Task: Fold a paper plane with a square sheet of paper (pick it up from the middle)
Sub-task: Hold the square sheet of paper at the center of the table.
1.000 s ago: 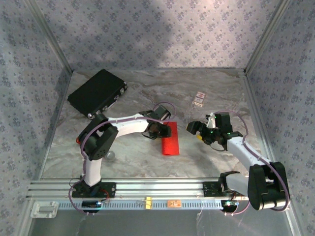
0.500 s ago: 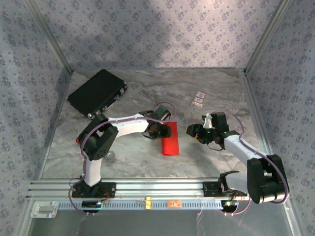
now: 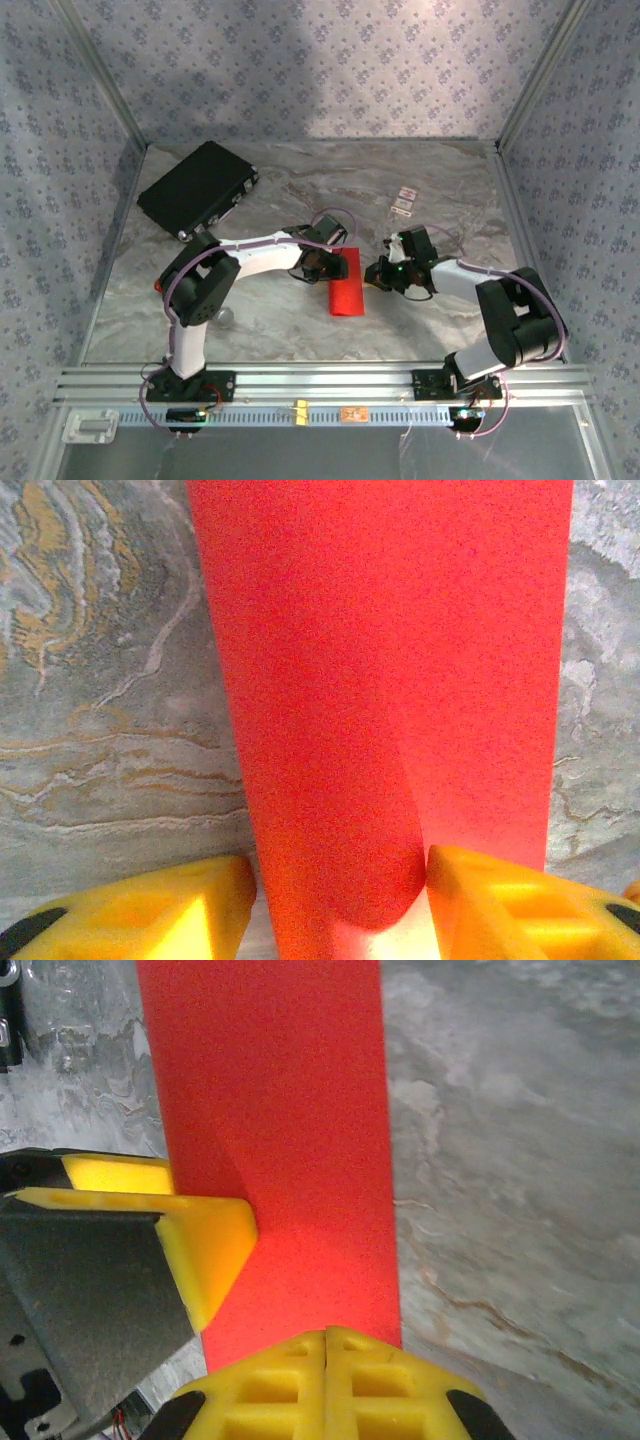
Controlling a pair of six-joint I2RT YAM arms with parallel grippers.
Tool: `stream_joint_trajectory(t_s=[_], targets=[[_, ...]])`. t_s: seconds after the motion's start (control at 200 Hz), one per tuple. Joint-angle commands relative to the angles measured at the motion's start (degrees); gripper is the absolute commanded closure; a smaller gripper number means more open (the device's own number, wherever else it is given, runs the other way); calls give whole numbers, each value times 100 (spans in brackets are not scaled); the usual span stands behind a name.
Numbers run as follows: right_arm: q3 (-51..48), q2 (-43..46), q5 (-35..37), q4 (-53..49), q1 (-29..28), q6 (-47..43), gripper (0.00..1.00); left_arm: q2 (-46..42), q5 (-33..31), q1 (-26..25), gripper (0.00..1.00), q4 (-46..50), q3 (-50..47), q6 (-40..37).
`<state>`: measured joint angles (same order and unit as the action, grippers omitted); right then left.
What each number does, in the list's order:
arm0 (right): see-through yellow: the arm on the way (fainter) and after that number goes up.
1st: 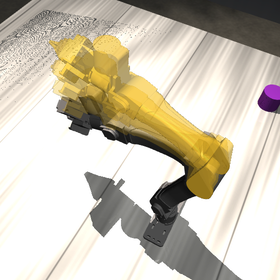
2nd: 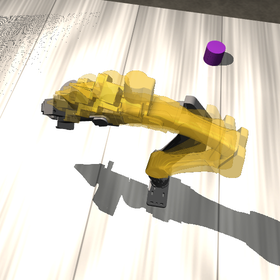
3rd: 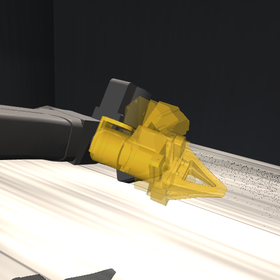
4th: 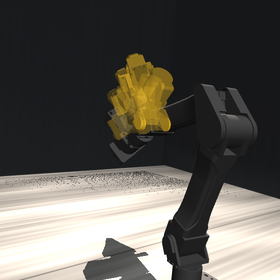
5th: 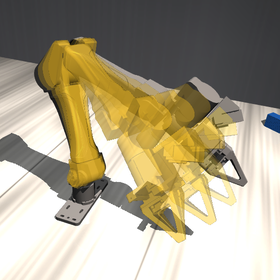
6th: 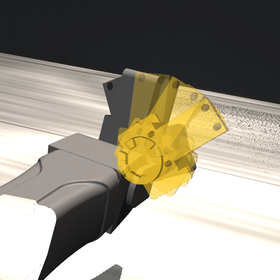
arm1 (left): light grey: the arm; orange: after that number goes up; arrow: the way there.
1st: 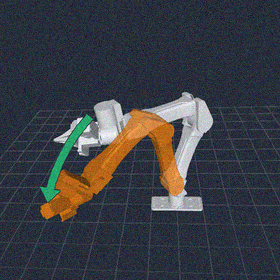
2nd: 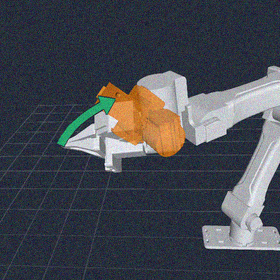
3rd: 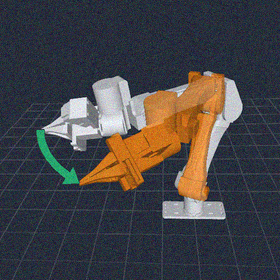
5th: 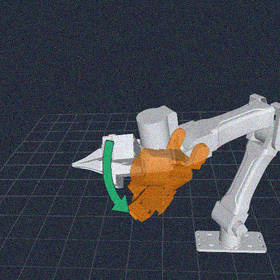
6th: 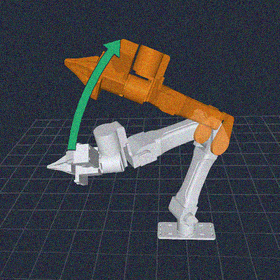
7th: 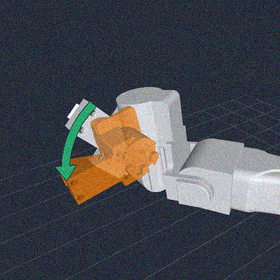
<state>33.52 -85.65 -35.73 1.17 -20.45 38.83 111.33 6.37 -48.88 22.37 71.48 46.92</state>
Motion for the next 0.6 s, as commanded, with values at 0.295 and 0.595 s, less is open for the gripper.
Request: stream_joint_trajectory(t_s=[0.295,0.595], targets=[[580,-713,-40,234,-318,87,100,539,-444,36,47,197,-359,-128],[574,-1210,138,10,-424,-149,100,557,-400,28,47,155,-360,-129]])
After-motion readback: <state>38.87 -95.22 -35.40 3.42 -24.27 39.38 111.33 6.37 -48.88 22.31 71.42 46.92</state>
